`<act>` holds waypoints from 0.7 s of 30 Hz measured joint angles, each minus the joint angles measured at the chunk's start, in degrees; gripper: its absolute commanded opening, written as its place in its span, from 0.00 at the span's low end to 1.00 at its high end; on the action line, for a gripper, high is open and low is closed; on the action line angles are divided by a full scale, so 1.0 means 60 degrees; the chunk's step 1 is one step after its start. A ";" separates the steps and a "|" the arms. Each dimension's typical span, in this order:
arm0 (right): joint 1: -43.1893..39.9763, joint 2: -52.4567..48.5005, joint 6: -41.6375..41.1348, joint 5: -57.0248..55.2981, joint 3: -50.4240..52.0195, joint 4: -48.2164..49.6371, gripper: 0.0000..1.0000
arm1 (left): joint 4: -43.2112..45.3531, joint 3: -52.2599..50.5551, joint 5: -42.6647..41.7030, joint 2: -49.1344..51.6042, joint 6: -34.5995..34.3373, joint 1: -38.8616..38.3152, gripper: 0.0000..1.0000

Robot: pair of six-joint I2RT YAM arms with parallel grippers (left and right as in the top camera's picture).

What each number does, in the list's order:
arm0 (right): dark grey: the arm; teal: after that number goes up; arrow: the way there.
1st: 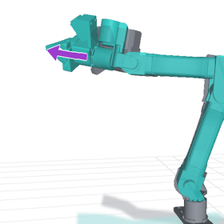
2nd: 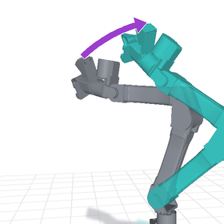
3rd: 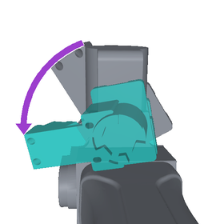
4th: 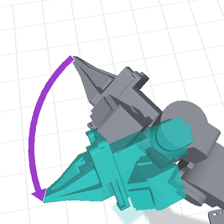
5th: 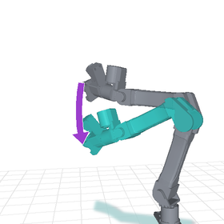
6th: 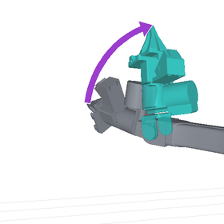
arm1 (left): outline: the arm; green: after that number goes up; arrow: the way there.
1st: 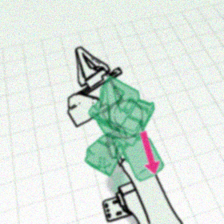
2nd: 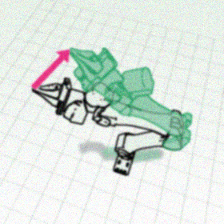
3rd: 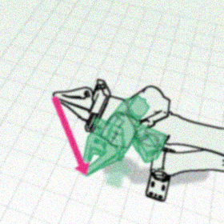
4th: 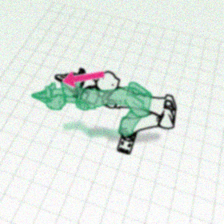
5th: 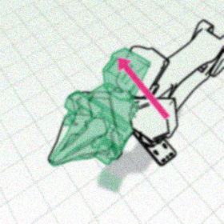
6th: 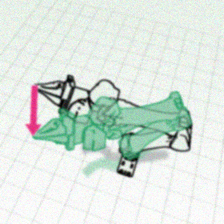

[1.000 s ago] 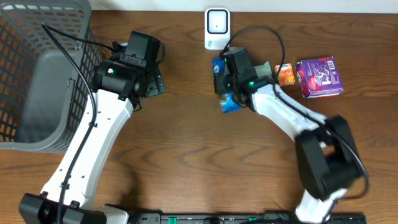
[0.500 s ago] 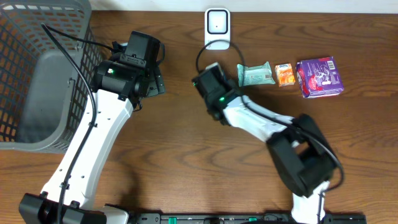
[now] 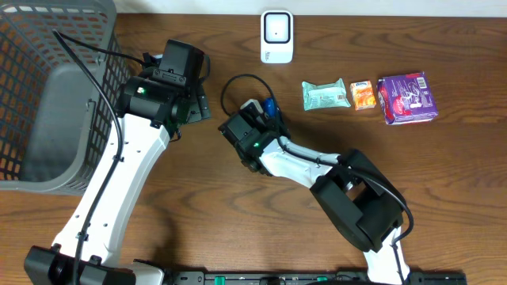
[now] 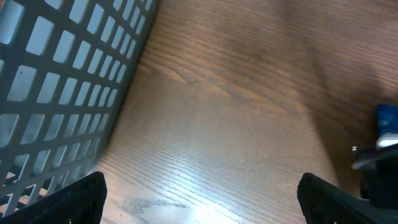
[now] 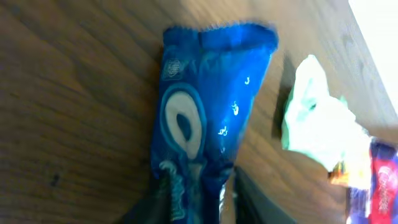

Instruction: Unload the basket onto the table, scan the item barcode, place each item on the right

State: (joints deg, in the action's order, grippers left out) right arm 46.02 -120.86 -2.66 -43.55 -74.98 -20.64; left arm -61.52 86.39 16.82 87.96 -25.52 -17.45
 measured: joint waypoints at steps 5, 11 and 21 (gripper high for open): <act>-0.0029 0.0000 0.0036 -0.0004 -0.0696 -0.0856 0.66 | 0.0000 0.0000 0.0000 0.0000 0.0000 0.0000 0.98; -0.0160 0.0000 -0.0211 0.0288 -0.1129 -0.1905 0.64 | 0.0004 0.0000 0.0000 0.0000 0.0000 0.0000 0.98; -0.2262 0.0047 -0.0962 0.4677 -0.1235 -0.2291 0.66 | 0.0004 0.0000 0.0000 0.0000 0.0000 0.0000 0.98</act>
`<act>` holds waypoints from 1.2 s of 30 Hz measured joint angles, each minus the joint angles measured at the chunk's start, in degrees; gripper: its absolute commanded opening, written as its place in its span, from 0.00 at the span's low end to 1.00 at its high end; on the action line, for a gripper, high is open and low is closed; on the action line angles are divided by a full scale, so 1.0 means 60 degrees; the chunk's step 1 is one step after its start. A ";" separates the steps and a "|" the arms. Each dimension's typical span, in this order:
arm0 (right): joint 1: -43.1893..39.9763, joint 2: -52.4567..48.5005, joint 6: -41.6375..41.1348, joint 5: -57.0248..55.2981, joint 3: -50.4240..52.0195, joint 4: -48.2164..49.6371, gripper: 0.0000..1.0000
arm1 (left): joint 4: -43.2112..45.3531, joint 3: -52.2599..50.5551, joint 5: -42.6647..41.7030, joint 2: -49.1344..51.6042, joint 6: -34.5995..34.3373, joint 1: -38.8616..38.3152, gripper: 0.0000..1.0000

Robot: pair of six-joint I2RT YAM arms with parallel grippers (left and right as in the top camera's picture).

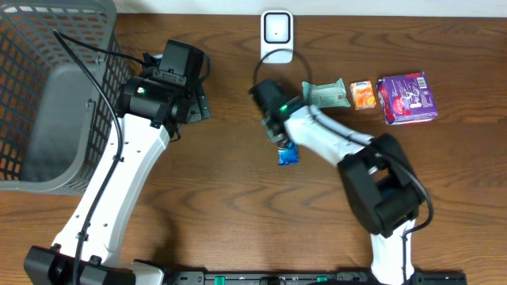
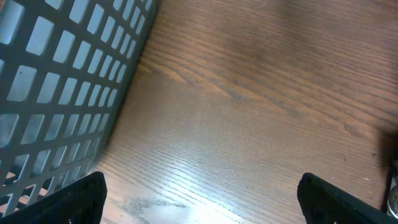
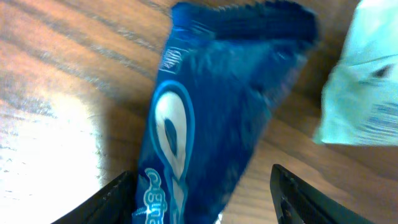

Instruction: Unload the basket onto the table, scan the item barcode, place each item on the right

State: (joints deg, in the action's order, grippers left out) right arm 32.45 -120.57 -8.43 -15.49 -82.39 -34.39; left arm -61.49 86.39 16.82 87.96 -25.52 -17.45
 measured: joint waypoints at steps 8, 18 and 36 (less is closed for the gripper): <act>-0.1668 0.0080 -0.0066 0.4841 -0.0062 -0.0557 0.63 | 0.0000 0.0000 0.0000 0.0000 0.0000 0.0000 0.98; -0.1836 0.0182 -0.0892 0.6619 0.0492 -0.0087 0.32 | 0.0000 0.0000 0.0000 0.0000 0.0000 0.0000 0.98; -0.1279 0.0998 -0.1749 0.3308 0.0882 -0.0124 0.01 | 0.0000 0.0000 0.0000 0.0000 0.0000 0.0000 0.98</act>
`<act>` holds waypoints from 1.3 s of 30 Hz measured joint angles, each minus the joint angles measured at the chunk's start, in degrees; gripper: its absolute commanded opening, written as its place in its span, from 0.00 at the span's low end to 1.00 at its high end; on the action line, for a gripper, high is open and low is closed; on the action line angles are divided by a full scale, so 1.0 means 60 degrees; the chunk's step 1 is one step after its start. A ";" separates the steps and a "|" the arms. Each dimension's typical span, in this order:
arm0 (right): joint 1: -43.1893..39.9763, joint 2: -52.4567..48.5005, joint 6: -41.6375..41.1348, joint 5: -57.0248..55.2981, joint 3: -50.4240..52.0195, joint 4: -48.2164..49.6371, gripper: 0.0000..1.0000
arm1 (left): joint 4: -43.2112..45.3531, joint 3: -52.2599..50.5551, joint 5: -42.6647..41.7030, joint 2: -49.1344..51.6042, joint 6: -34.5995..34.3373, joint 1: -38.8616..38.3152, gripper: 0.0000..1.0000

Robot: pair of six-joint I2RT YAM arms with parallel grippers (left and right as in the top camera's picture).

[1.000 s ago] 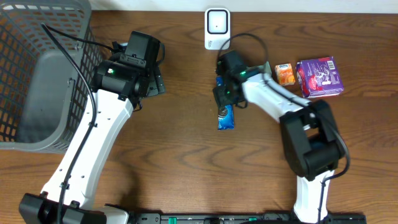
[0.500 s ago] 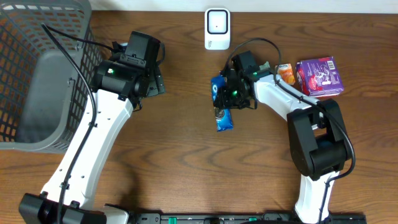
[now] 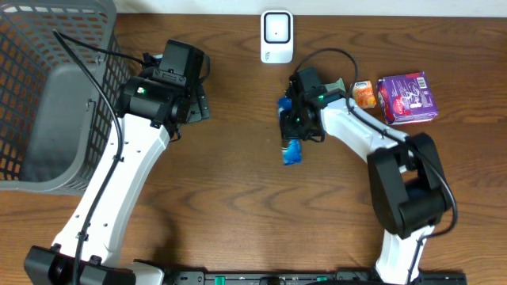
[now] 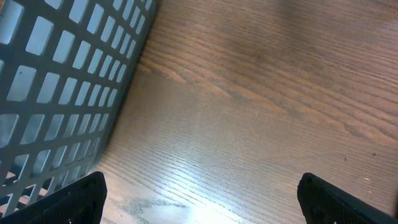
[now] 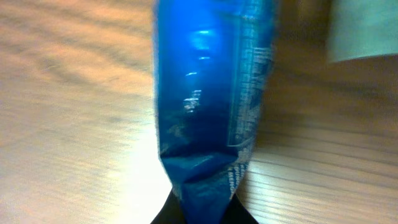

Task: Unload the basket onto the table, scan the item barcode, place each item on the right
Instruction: 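Keep presenting the Oreo pack to the scanner, turning it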

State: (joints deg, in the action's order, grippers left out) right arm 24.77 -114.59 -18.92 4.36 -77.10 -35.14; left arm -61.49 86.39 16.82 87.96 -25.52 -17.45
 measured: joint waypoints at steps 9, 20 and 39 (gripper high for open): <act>0.1963 0.0419 0.1180 -0.6124 -0.0175 -0.0022 0.01 | -0.0004 0.0000 0.0000 0.0000 0.0000 0.0000 0.98; 0.2510 -0.1781 0.2368 -0.9322 -0.0204 0.0095 0.02 | 0.0000 0.0000 0.0000 0.0000 0.0000 0.0000 0.98; 0.3104 -0.1038 0.0892 -0.6084 -0.0780 -0.1060 0.64 | 0.0000 0.0000 0.0000 0.0000 0.0000 0.0000 0.98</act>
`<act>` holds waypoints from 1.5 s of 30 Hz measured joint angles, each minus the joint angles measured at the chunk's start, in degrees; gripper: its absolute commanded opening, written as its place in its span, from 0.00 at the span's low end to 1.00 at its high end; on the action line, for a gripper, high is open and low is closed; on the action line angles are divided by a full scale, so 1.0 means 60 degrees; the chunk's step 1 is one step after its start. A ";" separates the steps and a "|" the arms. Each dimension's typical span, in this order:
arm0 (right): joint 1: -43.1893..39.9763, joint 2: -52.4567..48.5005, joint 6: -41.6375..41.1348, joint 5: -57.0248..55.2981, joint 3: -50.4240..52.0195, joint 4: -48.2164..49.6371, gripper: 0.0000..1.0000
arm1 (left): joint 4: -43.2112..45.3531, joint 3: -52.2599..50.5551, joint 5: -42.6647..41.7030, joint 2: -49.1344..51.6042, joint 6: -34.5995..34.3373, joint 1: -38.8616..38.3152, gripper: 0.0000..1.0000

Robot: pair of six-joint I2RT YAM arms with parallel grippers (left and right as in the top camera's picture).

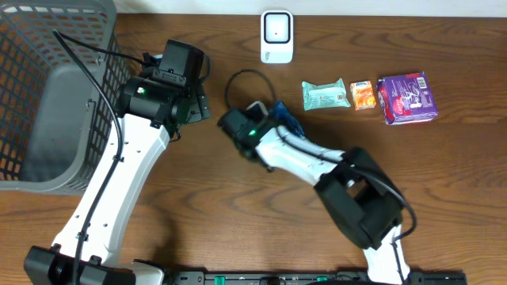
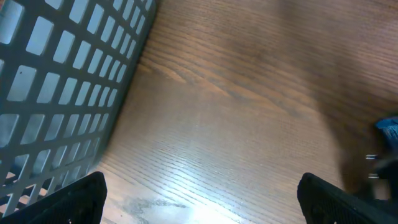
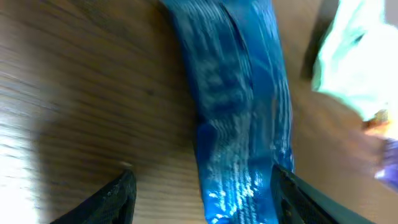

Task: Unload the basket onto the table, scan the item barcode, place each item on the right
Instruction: 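Keep presenting the Oreo pack to the scanner, turning it, then rotate the held Oreo pack under the scanner with the right gripper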

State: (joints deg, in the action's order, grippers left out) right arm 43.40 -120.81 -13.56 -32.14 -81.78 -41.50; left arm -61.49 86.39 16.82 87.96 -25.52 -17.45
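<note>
The blue snack packet (image 1: 287, 120) lies mid-table, below the white scanner (image 1: 276, 36) at the far edge. My right gripper (image 1: 269, 125) reaches it from the left. In the right wrist view the packet (image 3: 239, 106) shows its seamed back and runs between the fingers of the right gripper (image 3: 202, 177), which is open, with the packet close to the right finger (image 3: 298, 193). My left gripper (image 1: 196, 103) hovers beside the basket; it is open (image 2: 199, 199) over bare wood. A corner of the packet (image 2: 388, 127) shows at that view's right edge.
A grey mesh basket (image 1: 47, 95) fills the left side. A green-white wipes pack (image 1: 325, 95), a small orange box (image 1: 363, 93) and a purple box (image 1: 406, 97) line up at the far right. The right arm's cable (image 1: 238, 79) loops near the scanner.
My right gripper was shut on the packet, which hung right of centre. Now the gripper is further left with its jaws open, and the packet lies between them. The left arm is unchanged.
My right gripper held the packet at mid-table. Then it was under the scanner with its jaws apart around the packet. Then it was shut on the hanging packet right of centre. Now it is back at mid-table, open around it.
</note>
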 measured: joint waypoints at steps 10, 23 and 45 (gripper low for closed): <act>-0.2229 0.0951 0.0707 0.3435 0.0007 -0.0517 0.43 | 0.0000 0.0000 0.0000 0.0000 0.0000 0.0000 0.98; -0.2881 0.0994 0.1807 0.5847 0.0215 -0.0419 0.53 | 0.0000 0.0000 0.0000 0.0000 0.0000 0.0000 0.98; -0.2885 0.0091 -0.0219 0.6207 0.0208 0.2514 0.01 | -0.0004 0.0000 0.0000 0.0000 0.0000 0.0000 0.98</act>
State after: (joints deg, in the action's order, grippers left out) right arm 26.09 -120.27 -14.87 5.10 -80.53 -26.41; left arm -61.52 86.39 16.82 87.96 -25.52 -17.45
